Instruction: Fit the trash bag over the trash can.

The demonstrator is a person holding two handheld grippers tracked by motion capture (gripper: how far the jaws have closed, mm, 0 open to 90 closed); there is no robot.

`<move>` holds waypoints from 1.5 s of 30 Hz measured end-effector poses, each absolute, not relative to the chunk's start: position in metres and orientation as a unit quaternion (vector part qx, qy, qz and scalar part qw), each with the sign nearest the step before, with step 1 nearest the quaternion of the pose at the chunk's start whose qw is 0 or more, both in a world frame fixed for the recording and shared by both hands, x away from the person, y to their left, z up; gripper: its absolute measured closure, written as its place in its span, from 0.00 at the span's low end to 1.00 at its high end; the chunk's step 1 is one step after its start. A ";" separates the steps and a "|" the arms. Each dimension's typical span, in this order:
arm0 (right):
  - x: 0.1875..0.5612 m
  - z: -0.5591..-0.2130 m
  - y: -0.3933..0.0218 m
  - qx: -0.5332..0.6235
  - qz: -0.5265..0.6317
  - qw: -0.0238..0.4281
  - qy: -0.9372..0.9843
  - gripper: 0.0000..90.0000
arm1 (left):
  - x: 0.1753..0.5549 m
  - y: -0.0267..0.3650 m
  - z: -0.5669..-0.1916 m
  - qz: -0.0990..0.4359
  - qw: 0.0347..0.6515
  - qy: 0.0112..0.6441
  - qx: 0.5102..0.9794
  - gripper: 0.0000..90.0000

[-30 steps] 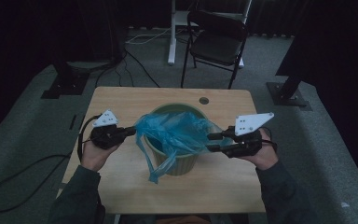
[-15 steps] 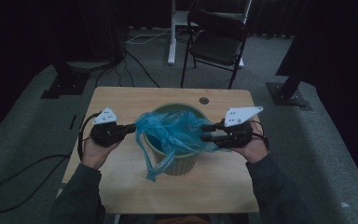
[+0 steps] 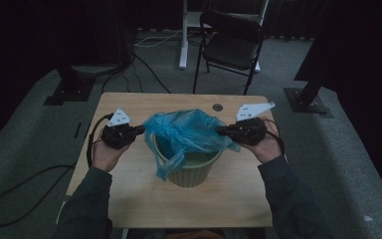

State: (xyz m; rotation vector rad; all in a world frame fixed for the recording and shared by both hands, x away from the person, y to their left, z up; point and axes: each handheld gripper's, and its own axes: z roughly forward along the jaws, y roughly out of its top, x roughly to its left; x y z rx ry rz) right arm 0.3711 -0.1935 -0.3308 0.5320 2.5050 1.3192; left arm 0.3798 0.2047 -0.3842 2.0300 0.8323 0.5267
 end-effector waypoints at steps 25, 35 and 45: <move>0.381 -0.328 -0.188 0.191 0.473 0.129 0.850 0.99 | 0.372 0.209 -0.371 0.209 0.463 0.334 0.794 0.82; 0.379 -0.323 -0.186 0.200 0.469 0.145 0.848 1.00 | 0.357 0.227 -0.357 0.198 0.506 0.335 0.770 0.66; 0.379 -0.322 -0.180 0.195 0.466 0.144 0.851 1.00 | 0.356 0.216 -0.341 0.176 0.537 0.311 0.764 0.59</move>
